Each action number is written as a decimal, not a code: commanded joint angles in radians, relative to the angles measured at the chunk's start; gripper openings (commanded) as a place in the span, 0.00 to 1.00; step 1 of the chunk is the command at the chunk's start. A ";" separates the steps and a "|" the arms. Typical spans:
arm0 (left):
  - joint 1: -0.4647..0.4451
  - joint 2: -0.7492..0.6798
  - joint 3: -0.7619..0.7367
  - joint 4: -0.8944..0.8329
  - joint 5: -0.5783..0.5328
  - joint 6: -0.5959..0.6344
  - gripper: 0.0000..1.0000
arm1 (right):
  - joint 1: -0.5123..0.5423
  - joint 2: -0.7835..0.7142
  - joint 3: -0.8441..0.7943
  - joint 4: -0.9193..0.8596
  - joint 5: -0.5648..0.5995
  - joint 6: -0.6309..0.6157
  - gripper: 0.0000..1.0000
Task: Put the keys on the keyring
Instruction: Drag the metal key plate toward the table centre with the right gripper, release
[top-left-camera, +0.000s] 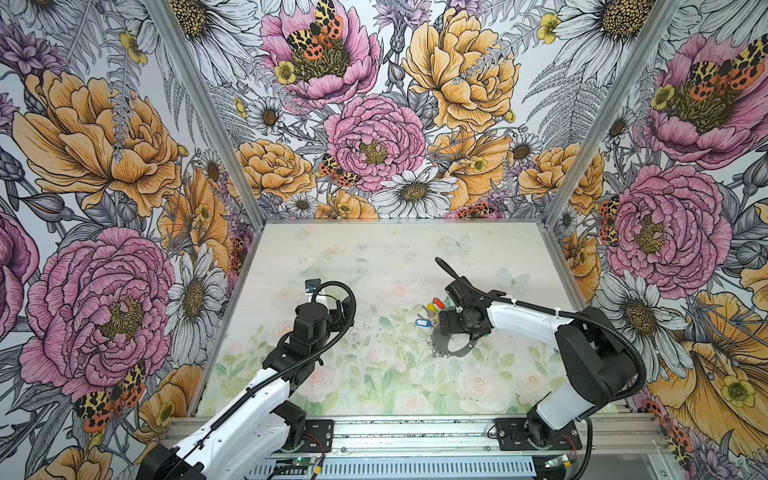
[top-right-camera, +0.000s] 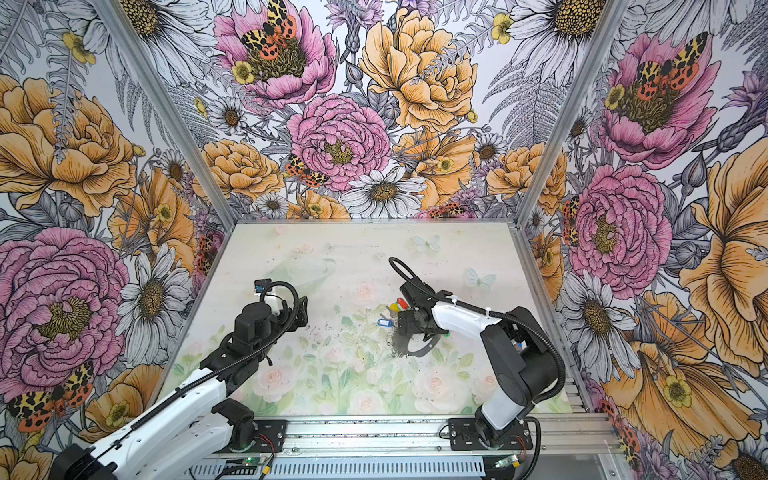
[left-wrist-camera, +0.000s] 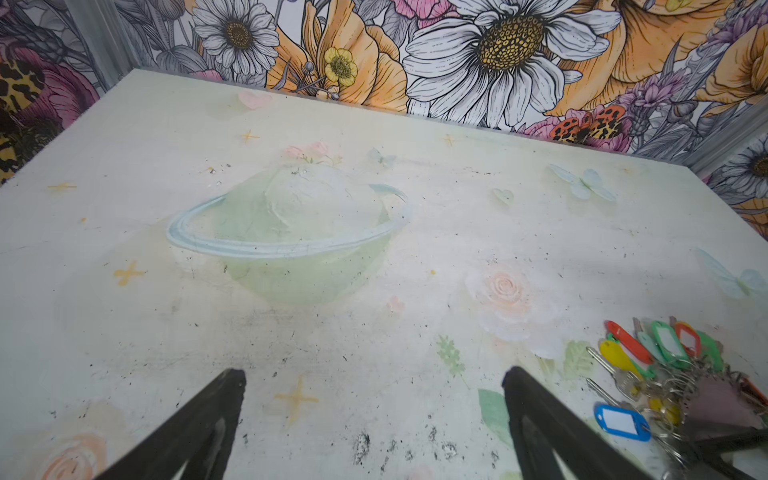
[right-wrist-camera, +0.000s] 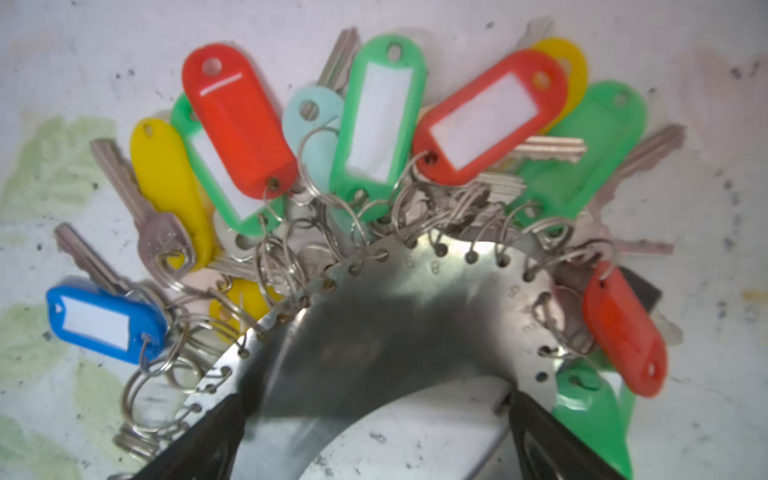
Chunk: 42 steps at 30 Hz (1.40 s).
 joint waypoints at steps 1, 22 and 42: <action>-0.008 0.016 0.039 0.026 0.039 0.013 0.99 | -0.005 -0.033 0.020 -0.026 0.003 -0.064 0.98; -0.015 0.006 0.028 0.030 0.005 0.007 0.99 | -0.052 -0.184 0.021 -0.085 0.119 0.039 0.94; -0.015 0.009 0.027 0.033 -0.008 0.008 0.99 | -0.088 0.127 0.094 0.123 -0.125 0.174 0.99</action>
